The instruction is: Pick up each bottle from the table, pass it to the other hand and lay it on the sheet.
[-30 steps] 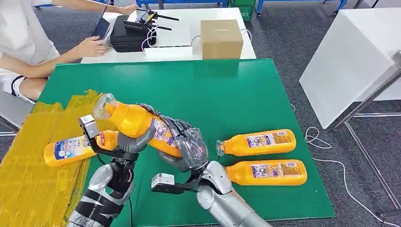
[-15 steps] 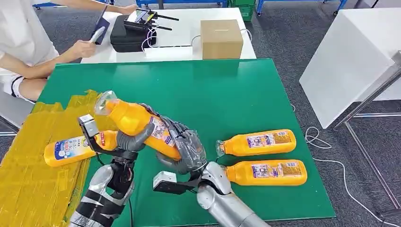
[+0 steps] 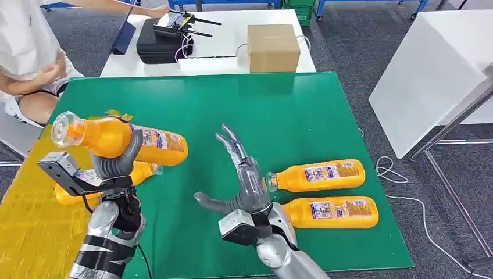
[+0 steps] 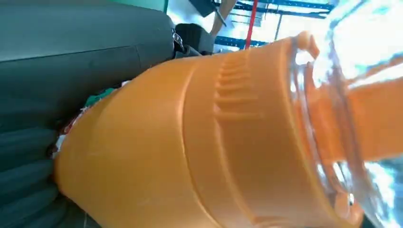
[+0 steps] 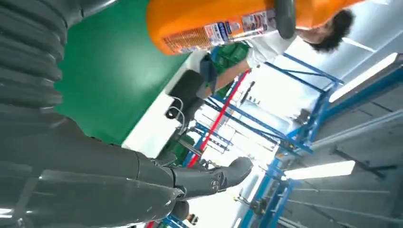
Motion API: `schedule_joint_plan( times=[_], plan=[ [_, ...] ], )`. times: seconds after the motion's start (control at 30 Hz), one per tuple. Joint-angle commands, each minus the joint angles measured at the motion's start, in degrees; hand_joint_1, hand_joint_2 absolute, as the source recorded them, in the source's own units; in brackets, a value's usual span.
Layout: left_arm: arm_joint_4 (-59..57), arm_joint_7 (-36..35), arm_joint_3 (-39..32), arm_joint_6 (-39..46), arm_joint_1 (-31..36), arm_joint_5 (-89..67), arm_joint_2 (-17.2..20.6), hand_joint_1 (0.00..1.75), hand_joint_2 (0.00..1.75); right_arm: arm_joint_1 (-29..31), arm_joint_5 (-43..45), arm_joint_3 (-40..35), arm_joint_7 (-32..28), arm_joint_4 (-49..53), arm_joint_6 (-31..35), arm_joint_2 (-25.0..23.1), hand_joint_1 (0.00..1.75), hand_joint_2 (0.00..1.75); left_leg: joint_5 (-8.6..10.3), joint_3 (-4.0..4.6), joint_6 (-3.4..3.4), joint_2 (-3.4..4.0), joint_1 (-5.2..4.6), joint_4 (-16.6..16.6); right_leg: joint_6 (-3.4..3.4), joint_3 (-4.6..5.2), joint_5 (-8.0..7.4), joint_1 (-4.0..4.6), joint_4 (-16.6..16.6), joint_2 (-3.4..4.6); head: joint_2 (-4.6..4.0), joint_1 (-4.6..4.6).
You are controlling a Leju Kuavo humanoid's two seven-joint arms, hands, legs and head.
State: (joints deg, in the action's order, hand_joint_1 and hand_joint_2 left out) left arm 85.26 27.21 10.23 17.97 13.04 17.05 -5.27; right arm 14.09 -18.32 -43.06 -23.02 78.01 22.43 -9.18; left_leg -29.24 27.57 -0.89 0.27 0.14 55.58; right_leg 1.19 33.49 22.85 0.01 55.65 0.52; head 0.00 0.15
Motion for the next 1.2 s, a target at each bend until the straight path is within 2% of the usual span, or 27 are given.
schedule_joint_plan(
  times=[0.03, 0.2, 0.3, 0.33, 0.43, 0.47, 0.67, 0.83, 0.87, 0.93, 1.2],
  plan=[
    [-0.4, 1.0, -1.8, 2.2, 1.0, -1.8, -0.4, 1.75, 1.75, 0.2, 1.1, 1.3, -0.6, 2.8, -0.3, 2.8, 0.0, 1.75, -0.04, -0.16, 0.03, -0.11, 0.06, -0.1, 0.03, -0.2, 0.05, 0.06, -0.1, -0.13, 0.0, 0.02],
    [3.2, 3.9, -2.5, 5.9, -0.6, -6.0, -0.6, 1.75, 1.75, -1.8, 2.9, 3.7, -0.7, 9.8, -1.5, 4.8, 0.0, 1.75, -0.01, 0.01, 0.01, -0.07, 0.01, 0.0, 0.02, -0.01, 0.01, 0.01, 0.0, -0.06, 0.0, 0.02],
    [5.2, 5.2, -2.8, 7.5, -1.6, -7.8, -0.7, 1.75, 1.75, -2.9, 4.7, 4.9, -0.8, 12.0, -2.6, 5.4, 0.0, 1.75, -0.1, -0.21, 0.02, -0.16, 0.09, 0.0, 0.06, -0.28, 0.1, 0.09, -0.1, -0.17, 0.0, 0.02],
    [6.2, 5.8, -2.9, 8.4, -2.1, -8.7, -1.0, 1.75, 1.75, -3.4, 4.9, 5.6, -0.9, 12.6, -2.8, 5.6, 0.0, 0.0, -0.11, -0.24, 0.02, -0.15, 0.12, 0.0, 0.07, -0.32, 0.09, 0.12, -0.1, -0.16, 0.0, 0.02],
    [8.9, 8.7, -3.1, 11.9, -3.2, -13.1, -0.9, 1.75, 1.75, -4.5, 4.5, 7.3, -1.1, 13.8, -2.6, 6.0, 0.0, 0.0, -0.07, -0.13, 0.01, -0.12, 0.07, 0.0, 0.05, -0.19, 0.06, 0.07, -0.1, -0.12, 0.0, 0.02],
    [9.8, 9.4, -3.1, 13.8, -3.4, -15.4, -0.7, 1.75, 1.75, -4.9, 4.4, 7.9, -1.1, 14.1, -2.9, 6.2, 0.0, 1.75, -0.08, -0.17, 0.01, -0.11, 0.08, 0.0, 0.06, -0.22, 0.06, 0.07, -0.1, -0.11, 0.0, 0.02],
    [10.3, 9.6, -2.1, 22.0, -3.5, -30.8, 1.3, 1.75, 1.75, -6.7, 5.2, 10.9, -1.2, 15.0, -3.8, 6.4, 0.0, 1.75, -0.05, -0.13, 0.02, -0.12, 0.06, 0.0, 0.03, -0.17, 0.05, 0.05, -0.1, -0.12, 0.0, 0.02],
    [10.0, 10.2, -9.1, 22.0, -3.8, -51.1, -3.7, 1.75, 1.75, -7.7, 5.5, 12.4, -1.3, 15.7, -3.9, 6.8, 0.0, 1.75, -0.04, -0.09, 0.01, -0.1, 0.04, 0.0, 0.03, -0.13, 0.02, 0.03, -0.1, -0.07, 0.0, 0.02],
    [10.0, 11.1, -12.1, 22.0, -3.7, -58.5, -6.0, 1.75, 1.75, -7.8, 5.9, 12.9, -1.2, 15.4, -4.2, 6.8, 0.0, 1.75, -0.06, -0.16, 0.02, -0.1, 0.07, 0.0, 0.03, -0.2, 0.03, 0.06, -0.1, -0.08, 0.0, 0.02],
    [9.9, 12.5, -15.0, 22.0, -3.4, -64.4, -8.2, 1.75, 1.75, -7.9, 6.2, 13.5, -1.3, 14.9, -4.6, 6.7, 0.0, 1.75, -0.06, -0.1, 0.01, -0.07, 0.05, 0.0, 0.04, -0.13, 0.03, 0.04, -0.1, -0.06, 0.0, 0.0],
    [11.1, 12.8, -19.0, 22.0, -2.5, -74.5, -11.0, 1.75, 1.75, -8.4, 6.3, 14.4, -1.2, 13.7, -4.8, 6.4, 0.0, 1.75, -0.08, -0.17, 0.03, -0.05, 0.06, 0.0, 0.03, -0.18, 0.05, 0.05, -0.1, -0.05, 0.0, 0.02]
  ],
)
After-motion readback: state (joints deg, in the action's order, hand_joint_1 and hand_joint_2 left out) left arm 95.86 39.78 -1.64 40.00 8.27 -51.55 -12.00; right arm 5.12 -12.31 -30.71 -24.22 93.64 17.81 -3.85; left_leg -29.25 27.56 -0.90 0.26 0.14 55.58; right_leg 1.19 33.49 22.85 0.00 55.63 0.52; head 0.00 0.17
